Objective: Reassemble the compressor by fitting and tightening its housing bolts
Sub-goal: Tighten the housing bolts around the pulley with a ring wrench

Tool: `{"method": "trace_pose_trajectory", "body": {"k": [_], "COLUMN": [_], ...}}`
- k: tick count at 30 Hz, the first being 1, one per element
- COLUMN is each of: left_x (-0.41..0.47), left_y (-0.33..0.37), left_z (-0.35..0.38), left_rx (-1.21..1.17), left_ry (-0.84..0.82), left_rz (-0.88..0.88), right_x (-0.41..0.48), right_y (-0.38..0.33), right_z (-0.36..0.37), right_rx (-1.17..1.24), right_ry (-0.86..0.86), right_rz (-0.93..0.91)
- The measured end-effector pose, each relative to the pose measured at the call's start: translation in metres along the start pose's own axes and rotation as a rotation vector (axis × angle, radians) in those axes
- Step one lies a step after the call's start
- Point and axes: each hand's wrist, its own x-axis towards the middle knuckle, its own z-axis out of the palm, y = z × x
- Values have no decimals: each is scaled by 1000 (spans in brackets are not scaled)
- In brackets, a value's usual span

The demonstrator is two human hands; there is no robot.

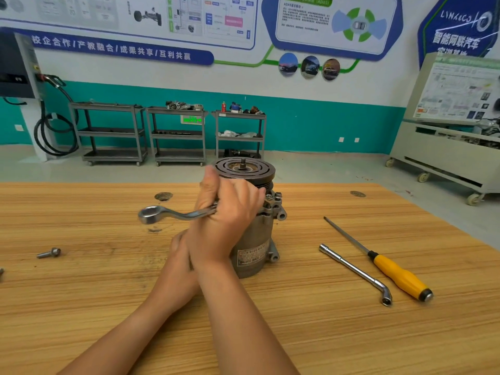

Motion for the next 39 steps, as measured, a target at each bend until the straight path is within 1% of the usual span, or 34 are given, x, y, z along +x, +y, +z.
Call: {"method": "trace_pose_trajectory", "body": {"k": [1,3,5,7,9,11,13,15,18,21,26,30,32,35,39], "left_x": [1,1,-1,-1,-1,-1,0,-1,0,0,-1,0,0,0,1], "left_y": [0,-1,-1,-1,-1,-1,-1,0,-2,-3,-4,-5,-5,-6,-7], "left_z": [0,2,3,4,3,2,1,1,1,2,2,3,3,4,4], "left_rx": [-15,-46,-26,-7,-17,-26,-26,-31,-34,-44,-45,-42,-42,-47,-40], "left_ry": [8,38,60,57,48,38,31,31,31,32,23,19,18,13,9], "left_rz": [22,48,41,33,32,28,25,23,25,24,9,7,8,1,3], "right_x": [6,25,52,80,102,115,120,122,122,126,131,129,125,114,91], "right_y": [-2,-9,-11,-3,12,32,50,63,73,78,83,89,91,91,73], "right_z": [-6,-22,-41,-59,-70,-71,-69,-65,-57,-50,-44,-39,-42,-52,-67], "right_rx": [77,319,568,785,949,979,965,973,988,954,900,896,901,876,759], "right_ry": [1,15,95,163,164,144,148,159,152,138,63,63,96,216,335], "right_rz": [29,167,291,371,563,818,1011,1136,1273,1344,1405,1439,1429,1382,1235]}}
